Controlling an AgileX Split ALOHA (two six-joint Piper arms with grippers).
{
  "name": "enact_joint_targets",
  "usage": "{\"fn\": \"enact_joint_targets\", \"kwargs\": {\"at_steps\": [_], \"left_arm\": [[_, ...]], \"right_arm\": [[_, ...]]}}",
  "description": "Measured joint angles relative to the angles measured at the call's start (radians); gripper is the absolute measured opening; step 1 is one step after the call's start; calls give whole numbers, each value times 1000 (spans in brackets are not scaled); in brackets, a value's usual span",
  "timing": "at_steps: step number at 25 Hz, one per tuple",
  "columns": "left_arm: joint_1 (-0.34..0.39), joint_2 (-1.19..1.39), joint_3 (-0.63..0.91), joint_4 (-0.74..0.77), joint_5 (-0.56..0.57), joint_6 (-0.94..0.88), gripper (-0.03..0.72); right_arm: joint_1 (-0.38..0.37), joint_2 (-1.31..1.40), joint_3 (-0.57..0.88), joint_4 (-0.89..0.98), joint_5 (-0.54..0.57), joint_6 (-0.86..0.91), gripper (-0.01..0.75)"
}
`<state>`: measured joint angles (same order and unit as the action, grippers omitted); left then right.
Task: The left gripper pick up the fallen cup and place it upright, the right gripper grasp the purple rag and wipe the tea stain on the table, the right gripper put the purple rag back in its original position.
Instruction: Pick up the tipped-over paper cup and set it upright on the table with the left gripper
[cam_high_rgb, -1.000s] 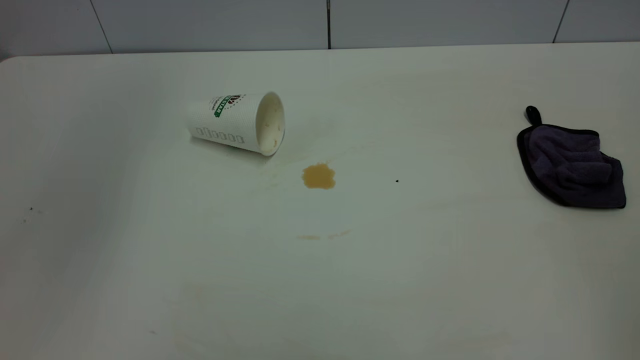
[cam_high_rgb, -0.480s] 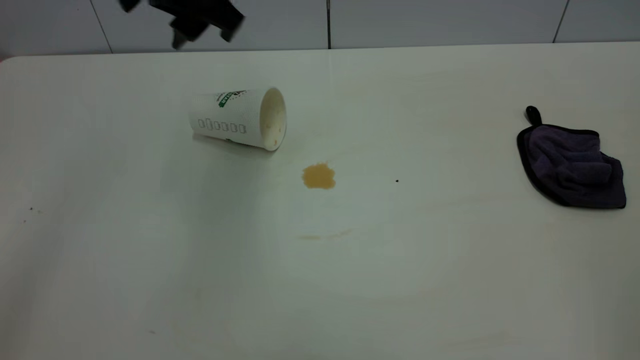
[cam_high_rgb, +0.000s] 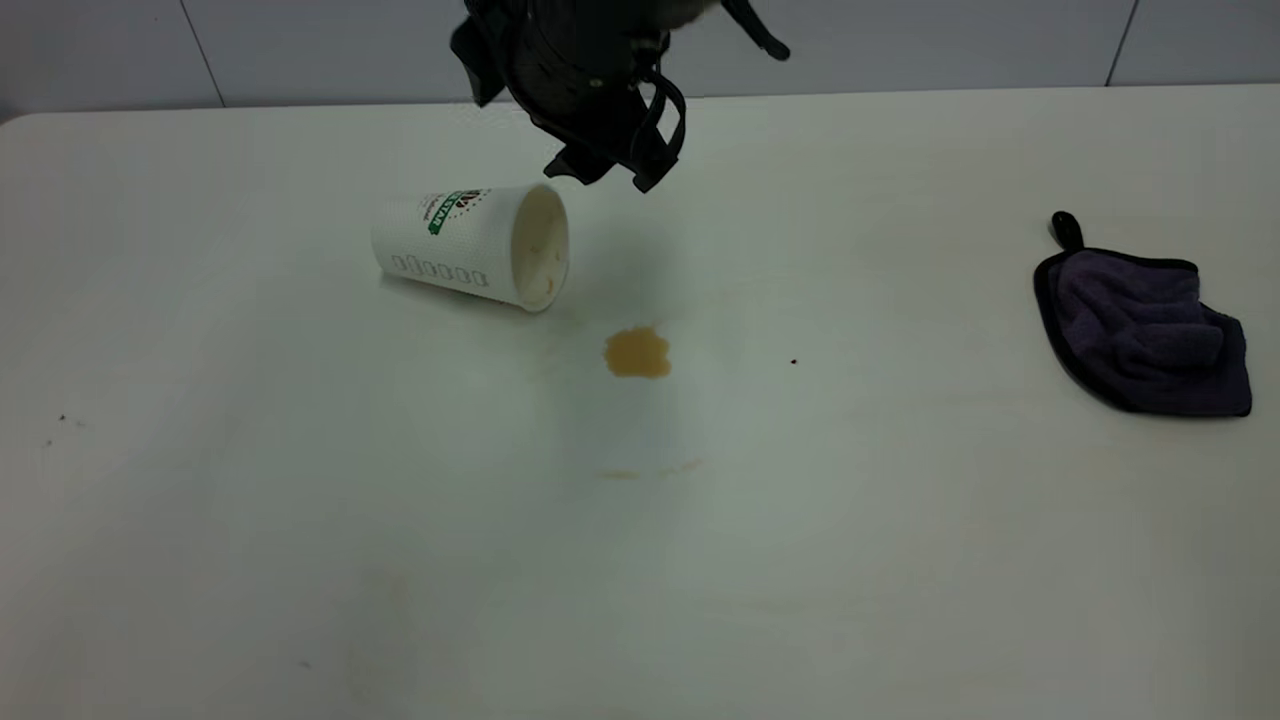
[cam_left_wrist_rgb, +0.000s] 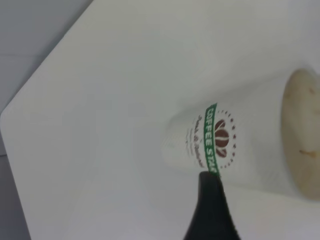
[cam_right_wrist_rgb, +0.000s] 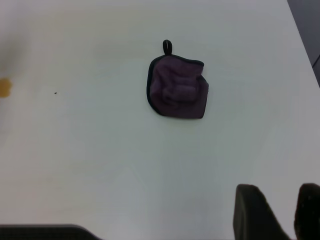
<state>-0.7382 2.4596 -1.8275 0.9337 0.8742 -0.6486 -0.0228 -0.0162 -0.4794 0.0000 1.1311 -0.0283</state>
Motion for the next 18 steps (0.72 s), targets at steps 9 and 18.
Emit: {"fn": "enact_joint_targets", "kwargs": {"at_steps": [9,18], "left_arm": [[1,134,-64,144,-27,-127,592],[37,167,-64,184,-26,-186,592]], "right_arm": [[0,0,0,0,0,0,242],[0,0,0,0,0,0,242]]}}
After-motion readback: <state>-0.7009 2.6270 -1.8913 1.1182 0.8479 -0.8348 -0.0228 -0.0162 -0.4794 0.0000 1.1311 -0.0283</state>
